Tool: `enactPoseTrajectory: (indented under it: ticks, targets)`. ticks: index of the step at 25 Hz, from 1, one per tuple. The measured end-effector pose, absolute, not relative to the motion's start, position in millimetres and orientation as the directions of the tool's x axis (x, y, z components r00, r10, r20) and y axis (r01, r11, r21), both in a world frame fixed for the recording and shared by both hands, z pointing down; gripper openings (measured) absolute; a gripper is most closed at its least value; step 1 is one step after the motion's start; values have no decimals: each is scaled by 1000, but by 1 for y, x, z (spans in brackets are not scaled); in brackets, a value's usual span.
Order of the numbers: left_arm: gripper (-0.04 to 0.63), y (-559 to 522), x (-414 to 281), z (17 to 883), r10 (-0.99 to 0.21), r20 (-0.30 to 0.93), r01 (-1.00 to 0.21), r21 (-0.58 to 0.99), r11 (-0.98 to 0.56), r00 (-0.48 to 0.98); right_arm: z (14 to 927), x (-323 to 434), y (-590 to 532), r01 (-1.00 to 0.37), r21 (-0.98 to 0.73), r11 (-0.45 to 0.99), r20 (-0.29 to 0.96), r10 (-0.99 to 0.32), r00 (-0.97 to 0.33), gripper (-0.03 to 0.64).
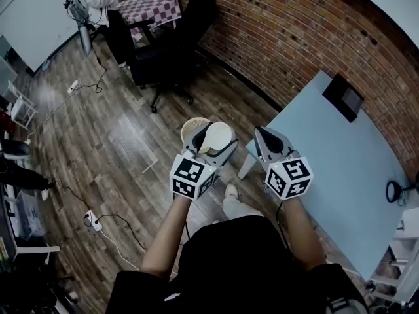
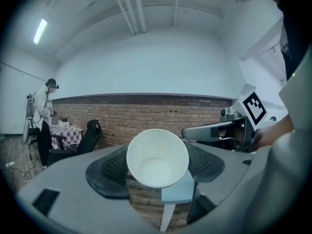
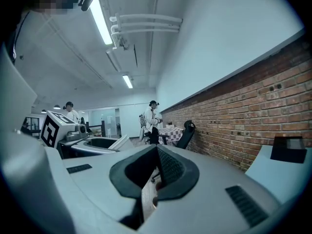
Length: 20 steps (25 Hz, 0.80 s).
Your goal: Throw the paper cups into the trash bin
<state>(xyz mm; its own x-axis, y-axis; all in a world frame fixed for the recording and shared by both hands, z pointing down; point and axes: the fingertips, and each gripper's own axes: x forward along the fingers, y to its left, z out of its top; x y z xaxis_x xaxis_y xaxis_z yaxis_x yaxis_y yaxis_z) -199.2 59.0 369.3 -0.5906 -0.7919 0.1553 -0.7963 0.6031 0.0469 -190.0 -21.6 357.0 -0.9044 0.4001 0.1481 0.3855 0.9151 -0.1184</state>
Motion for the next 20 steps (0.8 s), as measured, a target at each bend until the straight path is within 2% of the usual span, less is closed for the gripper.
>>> enactPoseTrajectory:
  ticks: [20]
  targets:
    - [359, 60, -322, 384, -722, 196, -727, 57, 684, -664, 374, -324, -27, 465, -174, 868, 167, 492, -854, 3]
